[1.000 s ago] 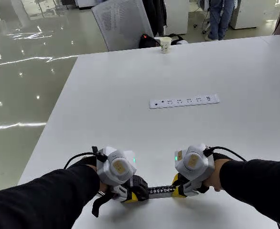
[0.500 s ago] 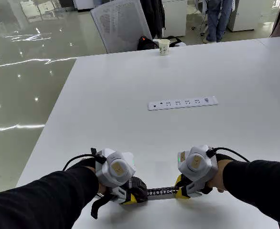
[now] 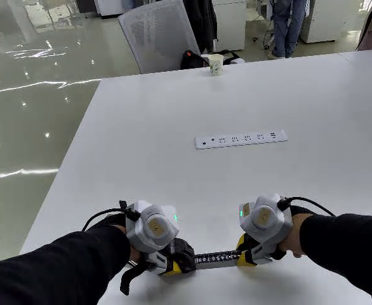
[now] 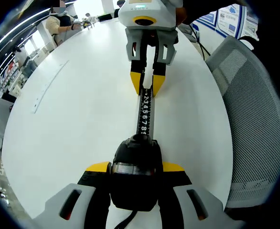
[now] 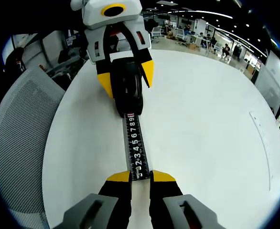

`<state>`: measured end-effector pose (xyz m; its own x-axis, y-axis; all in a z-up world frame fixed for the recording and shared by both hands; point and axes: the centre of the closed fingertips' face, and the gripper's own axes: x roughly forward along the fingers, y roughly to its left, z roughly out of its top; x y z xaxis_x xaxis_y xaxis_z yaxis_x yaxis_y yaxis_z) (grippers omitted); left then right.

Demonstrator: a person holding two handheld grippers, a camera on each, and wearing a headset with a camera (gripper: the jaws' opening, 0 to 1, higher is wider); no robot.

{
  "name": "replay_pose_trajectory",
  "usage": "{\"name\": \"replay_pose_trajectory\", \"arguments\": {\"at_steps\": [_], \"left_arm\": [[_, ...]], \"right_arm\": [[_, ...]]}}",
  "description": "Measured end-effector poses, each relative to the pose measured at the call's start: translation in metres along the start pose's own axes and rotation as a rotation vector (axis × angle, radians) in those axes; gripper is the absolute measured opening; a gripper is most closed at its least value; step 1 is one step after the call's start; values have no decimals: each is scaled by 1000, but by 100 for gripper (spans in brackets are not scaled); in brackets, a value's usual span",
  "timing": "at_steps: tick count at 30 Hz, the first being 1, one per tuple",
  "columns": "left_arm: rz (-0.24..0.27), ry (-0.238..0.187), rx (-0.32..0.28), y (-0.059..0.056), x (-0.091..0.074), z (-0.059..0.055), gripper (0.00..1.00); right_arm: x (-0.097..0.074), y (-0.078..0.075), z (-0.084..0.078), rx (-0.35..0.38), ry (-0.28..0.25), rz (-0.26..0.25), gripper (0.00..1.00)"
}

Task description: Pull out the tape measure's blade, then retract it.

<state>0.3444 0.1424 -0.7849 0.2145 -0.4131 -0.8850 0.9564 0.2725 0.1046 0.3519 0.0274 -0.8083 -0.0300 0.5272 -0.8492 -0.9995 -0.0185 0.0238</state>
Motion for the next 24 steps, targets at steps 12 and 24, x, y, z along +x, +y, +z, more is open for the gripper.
{"name": "replay_pose_trajectory", "arguments": {"at_steps": [12,24], "left_arm": [[-1,-5,9,-1,0,0,33],[-7,-7,31,-2,0,0,33]], "right_arm": [[-2,0,-6,-4,7,1,10],[-9,2,-16,21,12,-2,10]]}}
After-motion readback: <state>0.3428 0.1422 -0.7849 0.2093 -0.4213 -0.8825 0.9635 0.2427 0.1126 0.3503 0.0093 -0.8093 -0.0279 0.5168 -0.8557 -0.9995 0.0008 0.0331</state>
